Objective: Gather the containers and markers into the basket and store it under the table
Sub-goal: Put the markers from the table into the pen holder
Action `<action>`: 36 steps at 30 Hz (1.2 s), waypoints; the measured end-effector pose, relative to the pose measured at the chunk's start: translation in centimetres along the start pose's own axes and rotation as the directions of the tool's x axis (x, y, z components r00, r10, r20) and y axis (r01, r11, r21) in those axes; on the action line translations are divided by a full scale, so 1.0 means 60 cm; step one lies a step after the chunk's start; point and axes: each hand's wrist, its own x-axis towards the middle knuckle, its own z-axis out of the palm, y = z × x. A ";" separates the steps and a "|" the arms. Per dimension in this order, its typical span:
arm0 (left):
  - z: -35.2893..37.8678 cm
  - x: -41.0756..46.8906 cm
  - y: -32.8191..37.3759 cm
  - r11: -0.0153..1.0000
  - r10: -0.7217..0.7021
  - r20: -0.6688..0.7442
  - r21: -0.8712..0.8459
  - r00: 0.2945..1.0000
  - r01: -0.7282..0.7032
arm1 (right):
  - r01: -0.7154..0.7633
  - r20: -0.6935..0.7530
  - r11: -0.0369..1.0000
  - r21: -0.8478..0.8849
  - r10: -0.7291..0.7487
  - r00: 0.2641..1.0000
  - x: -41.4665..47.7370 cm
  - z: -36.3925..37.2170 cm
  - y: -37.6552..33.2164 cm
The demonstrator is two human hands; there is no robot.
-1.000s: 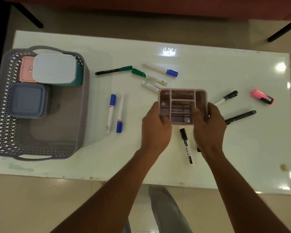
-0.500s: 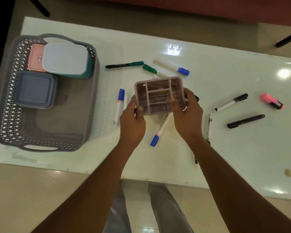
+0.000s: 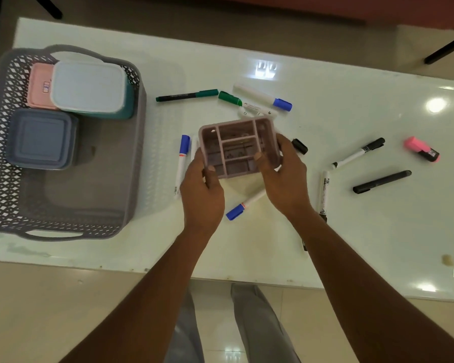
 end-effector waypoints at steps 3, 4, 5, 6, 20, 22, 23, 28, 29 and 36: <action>0.005 0.000 0.005 0.999 0.013 0.075 0.040 0.997 -0.017 | -0.059 -0.051 0.997 0.054 0.062 0.997 -0.023 -0.013 0.013; 0.006 -0.003 0.008 0.999 0.035 0.106 0.035 0.994 -0.039 | -0.087 -0.080 0.992 0.088 0.095 0.992 -0.033 -0.016 0.018; 0.010 -0.007 0.005 0.999 0.046 0.128 0.019 0.991 -0.049 | -0.139 -0.153 0.983 0.123 0.157 0.976 -0.044 -0.018 0.024; 0.012 -0.012 0.003 1.000 0.031 0.130 -0.001 0.991 -0.032 | -0.197 -0.262 0.968 0.157 0.233 0.936 -0.057 -0.020 0.030; -0.026 0.008 -0.070 0.786 -0.060 -0.007 0.615 0.998 0.052 | 0.415 0.373 0.661 -0.626 -0.213 0.903 -0.111 0.073 0.074; -0.023 0.012 -0.060 0.731 -0.092 0.016 0.680 0.996 0.057 | 0.438 0.378 0.678 -0.590 -0.247 0.892 -0.108 0.070 0.073; -0.022 0.011 -0.056 0.725 -0.108 0.019 0.685 0.994 0.065 | 0.451 0.377 0.699 -0.555 -0.272 0.885 -0.109 0.067 0.071; -0.030 -0.007 -0.030 0.845 -0.119 -0.085 0.515 0.989 0.146 | 0.395 0.198 0.833 -0.387 -0.343 0.918 -0.130 0.044 0.034; -0.036 -0.013 -0.020 0.869 -0.092 -0.112 0.476 0.989 0.135 | 0.333 0.135 0.886 -0.322 -0.305 0.943 -0.134 0.036 0.025; -0.090 -0.043 0.064 0.963 0.226 -0.314 0.216 0.922 -0.162 | 0.170 -0.035 0.985 0.004 -0.170 0.985 -0.127 -0.013 -0.038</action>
